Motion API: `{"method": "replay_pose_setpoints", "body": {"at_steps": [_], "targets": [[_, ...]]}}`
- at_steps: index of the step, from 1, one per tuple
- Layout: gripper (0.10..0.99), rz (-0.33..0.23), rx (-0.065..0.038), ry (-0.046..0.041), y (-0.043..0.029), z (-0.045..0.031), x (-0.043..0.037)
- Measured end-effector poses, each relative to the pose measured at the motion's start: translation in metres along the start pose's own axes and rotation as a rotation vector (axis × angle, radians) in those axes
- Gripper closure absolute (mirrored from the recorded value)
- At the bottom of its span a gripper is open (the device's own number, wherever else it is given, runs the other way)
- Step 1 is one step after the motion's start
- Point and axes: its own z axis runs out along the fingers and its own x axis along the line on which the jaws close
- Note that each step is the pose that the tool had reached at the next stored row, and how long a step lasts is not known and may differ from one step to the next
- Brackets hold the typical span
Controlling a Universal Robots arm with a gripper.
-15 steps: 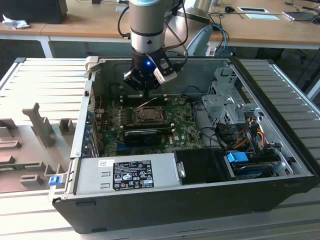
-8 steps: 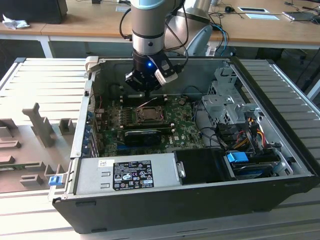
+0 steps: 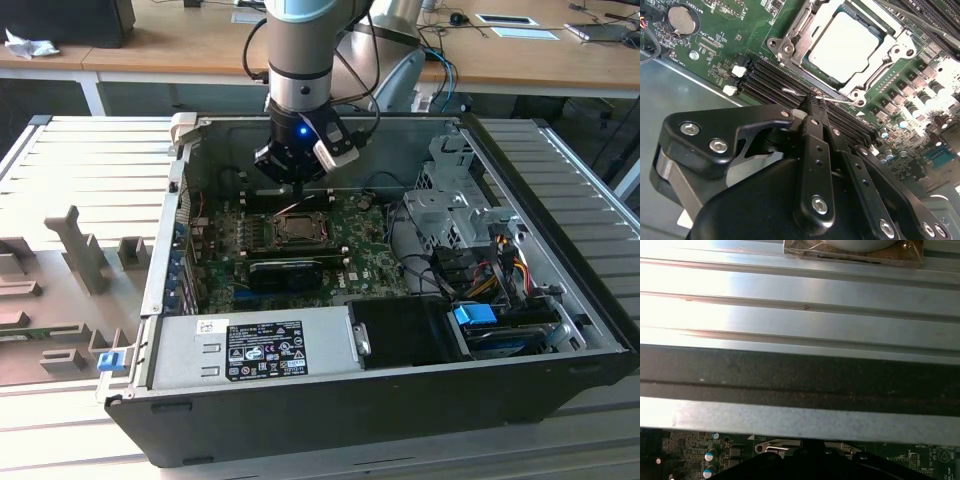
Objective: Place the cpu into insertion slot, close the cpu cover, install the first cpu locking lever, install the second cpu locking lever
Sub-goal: 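Install the first cpu locking lever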
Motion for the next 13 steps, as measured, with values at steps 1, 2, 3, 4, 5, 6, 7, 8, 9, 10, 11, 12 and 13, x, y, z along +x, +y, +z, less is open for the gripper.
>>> {"method": "replay_pose_setpoints", "body": {"at_steps": [1,2,3,4,5,6,7,8,9,10,11,12,13], "targets": [[0.980,0.000,0.000,0.0000,0.0000,0.0002,0.0000],[0.980,0.000,0.000,0.0001,-0.0001,0.0008,0.0000],[0.980,0.000,0.000,0.0001,-0.0001,0.0008,0.0000],[0.980,0.000,0.000,0.0001,-0.0001,0.0010,0.0000],[0.980,0.000,0.000,0.0001,-0.0001,0.0012,-0.0001],[0.980,0.000,0.000,0.0000,-0.0002,0.0015,-0.0002],[0.980,0.000,0.000,0.0000,-0.0002,0.0019,-0.0003],[0.980,0.000,0.000,0.0000,-0.0002,0.0021,-0.0004],[0.980,0.000,0.000,0.0001,-0.0003,0.0023,-0.0004],[0.980,0.000,0.000,0.0001,-0.0003,0.0024,-0.0005],[0.980,0.000,0.000,0.0001,-0.0003,0.0025,-0.0006],[0.980,0.000,0.000,0.0001,-0.0003,0.0027,-0.0006],[0.980,0.000,0.000,0.0000,-0.0003,0.0028,-0.0006]]}}
